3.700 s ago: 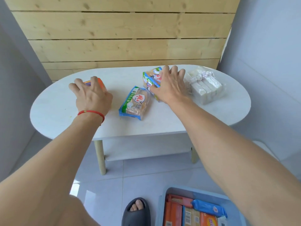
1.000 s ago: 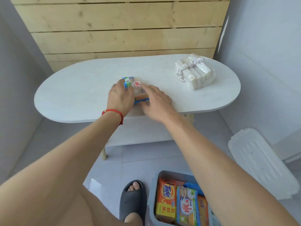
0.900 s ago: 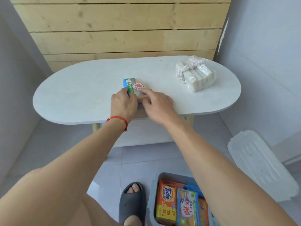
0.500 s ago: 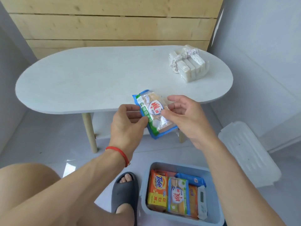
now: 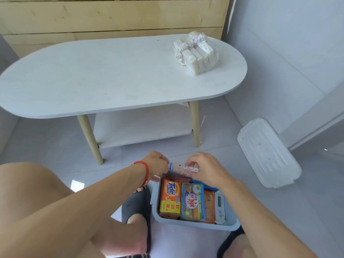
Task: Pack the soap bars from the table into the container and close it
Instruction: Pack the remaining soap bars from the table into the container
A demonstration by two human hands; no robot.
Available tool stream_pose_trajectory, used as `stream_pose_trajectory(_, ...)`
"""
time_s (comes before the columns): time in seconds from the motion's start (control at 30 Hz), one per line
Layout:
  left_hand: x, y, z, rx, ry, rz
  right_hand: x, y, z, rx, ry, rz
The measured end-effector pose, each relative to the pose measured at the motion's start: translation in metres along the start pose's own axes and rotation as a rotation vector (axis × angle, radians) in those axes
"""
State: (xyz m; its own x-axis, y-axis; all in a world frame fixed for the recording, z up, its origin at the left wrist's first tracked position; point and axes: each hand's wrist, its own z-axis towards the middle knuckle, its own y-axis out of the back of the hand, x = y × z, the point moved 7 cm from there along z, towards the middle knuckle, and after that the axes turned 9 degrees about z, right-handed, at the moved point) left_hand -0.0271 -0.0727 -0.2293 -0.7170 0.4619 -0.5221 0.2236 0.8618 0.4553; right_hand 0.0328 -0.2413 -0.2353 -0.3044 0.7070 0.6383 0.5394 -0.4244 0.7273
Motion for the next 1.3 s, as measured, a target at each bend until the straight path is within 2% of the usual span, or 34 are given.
stream_pose_trajectory(0.1,0.000,-0.003,0.013,-0.093,-0.083,0.200,-0.006,-0.021,-0.003,-0.012,0.059,0.015)
stream_pose_trajectory(0.23,-0.002,-0.018,0.017,-0.078,-0.150,0.309,-0.007,-0.029,-0.003,0.007,0.078,0.025)
stream_pose_trajectory(0.47,0.005,-0.033,0.026,-0.004,-0.128,0.306,-0.018,-0.028,0.000,0.082,0.029,0.023)
stream_pose_trajectory(0.6,0.004,-0.037,0.034,-0.032,-0.185,0.366,-0.024,-0.040,0.005,0.029,0.026,-0.009)
stream_pose_trajectory(0.73,0.012,-0.049,0.044,-0.020,-0.274,0.620,-0.033,-0.060,0.005,-0.034,-0.008,0.006)
stream_pose_trajectory(0.87,0.019,-0.065,0.045,-0.032,-0.508,0.952,-0.039,-0.072,-0.014,-0.157,-0.033,0.084)
stream_pose_trajectory(0.97,0.023,-0.069,0.042,-0.117,-0.603,1.233,-0.035,-0.103,-0.029,-0.035,0.011,0.010)
stream_pose_trajectory(1.03,0.026,-0.069,0.042,-0.182,-0.619,1.326,-0.034,-0.112,-0.031,0.003,-0.012,-0.043)
stream_pose_trajectory(1.2,0.040,-0.071,0.043,-0.175,-0.585,1.410,-0.028,-0.103,-0.036,-0.124,-0.078,-0.094)
stream_pose_trajectory(1.3,0.047,-0.075,0.048,-0.189,-0.541,1.460,-0.027,-0.107,-0.040,-0.046,-0.094,-0.060)
